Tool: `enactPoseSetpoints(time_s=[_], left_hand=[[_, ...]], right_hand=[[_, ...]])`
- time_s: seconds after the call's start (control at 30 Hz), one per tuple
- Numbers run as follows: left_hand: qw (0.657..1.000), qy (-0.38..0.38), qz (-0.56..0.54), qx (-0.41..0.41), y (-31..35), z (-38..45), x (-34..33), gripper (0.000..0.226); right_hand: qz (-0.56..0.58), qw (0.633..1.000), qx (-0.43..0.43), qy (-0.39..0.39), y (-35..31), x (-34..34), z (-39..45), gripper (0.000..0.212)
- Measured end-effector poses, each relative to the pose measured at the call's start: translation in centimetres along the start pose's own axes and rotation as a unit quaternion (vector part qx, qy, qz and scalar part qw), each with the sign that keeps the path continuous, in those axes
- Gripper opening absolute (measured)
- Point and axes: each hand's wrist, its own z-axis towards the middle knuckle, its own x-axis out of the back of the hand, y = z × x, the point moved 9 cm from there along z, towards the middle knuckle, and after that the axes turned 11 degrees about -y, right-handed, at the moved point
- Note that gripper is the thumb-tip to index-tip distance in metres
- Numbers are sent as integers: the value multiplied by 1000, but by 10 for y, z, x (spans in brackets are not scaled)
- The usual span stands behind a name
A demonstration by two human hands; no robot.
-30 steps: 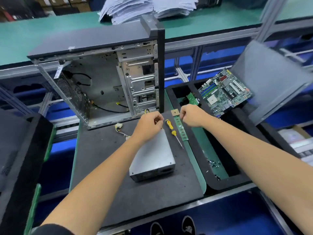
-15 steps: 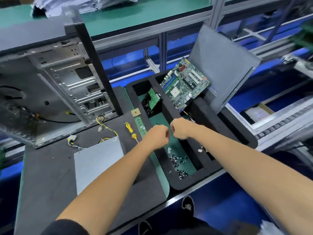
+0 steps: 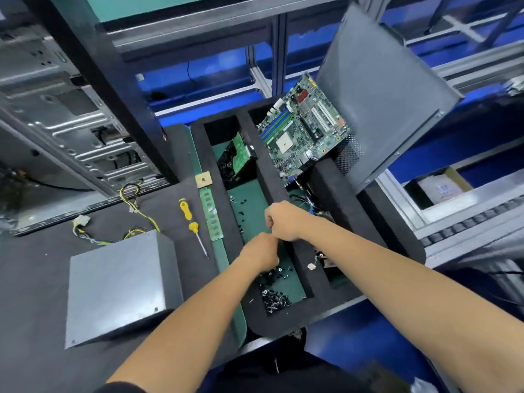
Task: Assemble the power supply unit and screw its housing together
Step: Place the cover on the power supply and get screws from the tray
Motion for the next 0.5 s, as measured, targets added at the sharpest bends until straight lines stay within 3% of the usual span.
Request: enactPoseSetpoints(time_s=[0.07, 0.23, 0.43, 0.5], left_hand=[[999, -15, 30, -1, 2, 6, -7, 23], [996, -44, 72, -31, 18, 20, -28, 17], [994, -56, 87, -31, 16, 30, -39, 41], [995, -49, 85, -30, 15, 31, -37, 39]], right_hand=[[7, 1000, 17, 14, -7, 1, 5, 21], [16, 999, 36, 26, -13, 6, 16, 24], [3, 999, 51, 16, -12, 6, 24, 17], [-3, 998, 55, 15, -12, 6, 26, 15]])
